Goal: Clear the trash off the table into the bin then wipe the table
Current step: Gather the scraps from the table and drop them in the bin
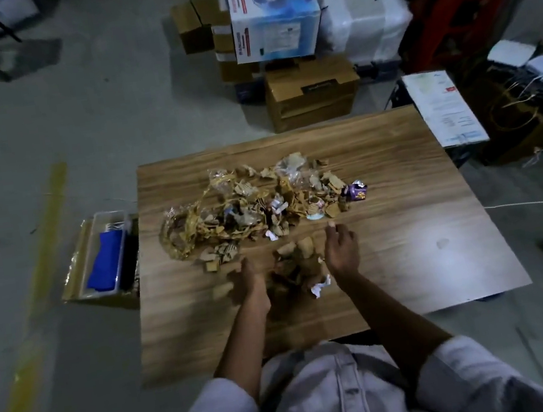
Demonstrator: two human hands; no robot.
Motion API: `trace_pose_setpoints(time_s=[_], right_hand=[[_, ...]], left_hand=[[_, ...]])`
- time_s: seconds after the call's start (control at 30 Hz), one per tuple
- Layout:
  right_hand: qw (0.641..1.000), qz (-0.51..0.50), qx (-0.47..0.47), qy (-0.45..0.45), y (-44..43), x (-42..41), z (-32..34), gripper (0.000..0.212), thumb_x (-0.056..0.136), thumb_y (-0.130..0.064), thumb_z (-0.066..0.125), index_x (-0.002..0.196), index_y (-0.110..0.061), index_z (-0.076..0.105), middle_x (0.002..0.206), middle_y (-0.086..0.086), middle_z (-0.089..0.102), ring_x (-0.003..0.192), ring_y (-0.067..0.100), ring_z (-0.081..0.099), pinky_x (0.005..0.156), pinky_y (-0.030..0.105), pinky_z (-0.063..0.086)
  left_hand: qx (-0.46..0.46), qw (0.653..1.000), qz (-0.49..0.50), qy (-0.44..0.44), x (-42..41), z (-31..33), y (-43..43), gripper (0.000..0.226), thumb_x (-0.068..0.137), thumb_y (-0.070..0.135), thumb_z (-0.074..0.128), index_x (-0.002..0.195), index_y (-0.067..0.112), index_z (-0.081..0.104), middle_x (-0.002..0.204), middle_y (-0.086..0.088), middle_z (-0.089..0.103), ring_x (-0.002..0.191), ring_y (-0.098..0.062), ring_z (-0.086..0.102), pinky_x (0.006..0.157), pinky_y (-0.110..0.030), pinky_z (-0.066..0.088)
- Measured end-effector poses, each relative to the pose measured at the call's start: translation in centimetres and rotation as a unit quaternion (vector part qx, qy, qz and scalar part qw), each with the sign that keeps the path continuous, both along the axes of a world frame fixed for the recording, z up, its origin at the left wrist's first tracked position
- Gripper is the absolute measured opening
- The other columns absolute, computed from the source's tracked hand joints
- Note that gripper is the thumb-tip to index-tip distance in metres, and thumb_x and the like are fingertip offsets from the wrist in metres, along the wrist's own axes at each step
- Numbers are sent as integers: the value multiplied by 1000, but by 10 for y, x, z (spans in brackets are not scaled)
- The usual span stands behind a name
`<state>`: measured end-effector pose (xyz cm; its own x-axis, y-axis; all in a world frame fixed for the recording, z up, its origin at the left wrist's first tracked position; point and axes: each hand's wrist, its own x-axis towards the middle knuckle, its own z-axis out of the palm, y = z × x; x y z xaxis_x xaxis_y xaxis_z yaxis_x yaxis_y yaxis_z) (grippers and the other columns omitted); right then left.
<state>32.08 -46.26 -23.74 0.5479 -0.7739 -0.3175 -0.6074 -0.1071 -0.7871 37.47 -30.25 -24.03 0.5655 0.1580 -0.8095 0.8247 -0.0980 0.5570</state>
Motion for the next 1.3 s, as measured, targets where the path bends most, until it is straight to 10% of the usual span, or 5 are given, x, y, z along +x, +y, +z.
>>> trace_pose_setpoints(time_s=[0.3,0.57,0.77,0.93,1.3], right_hand=[[926,-29,344,153,22,-45,-36,64,105,-57,33,79,-5,59,77,10,56,68,21,50,59,28,41],[962,9,272,12,24,26,-12,43,96,-23,64,136,-21,46,128,12,60,109,26,60,96,42,54],[955,-32,275,-105,-35,21,-14,27,103,-3,52,126,-16,57,114,19,64,78,22,61,62,31,53],[960,-75,267,-50,-51,45,-18,16,102,-15,56,111,-26,62,101,12,69,73,18,62,52,26,45],[958,-35,282,35,-41,76,-22,44,100,-34,64,142,-28,51,111,-1,47,102,24,55,77,47,59]], left_hand=[[-33,989,-7,143,-35,-93,-5,98,59,84,59,139,28,49,143,-8,48,120,-38,53,80,-55,53],[-143,989,-23,-4,12,0,-62,25,92,31,68,113,18,66,112,-8,70,95,-25,67,78,-34,54],[-8,978,107,-177,17,11,-8,27,93,5,65,118,14,64,119,-10,67,90,-15,64,64,-16,47],[288,937,49,-192,85,8,38,59,88,43,70,142,32,50,150,-15,40,136,-37,35,102,-49,37],[178,948,-203,-170,175,-17,39,51,82,67,64,125,40,67,137,1,62,129,-29,53,112,-44,36]])
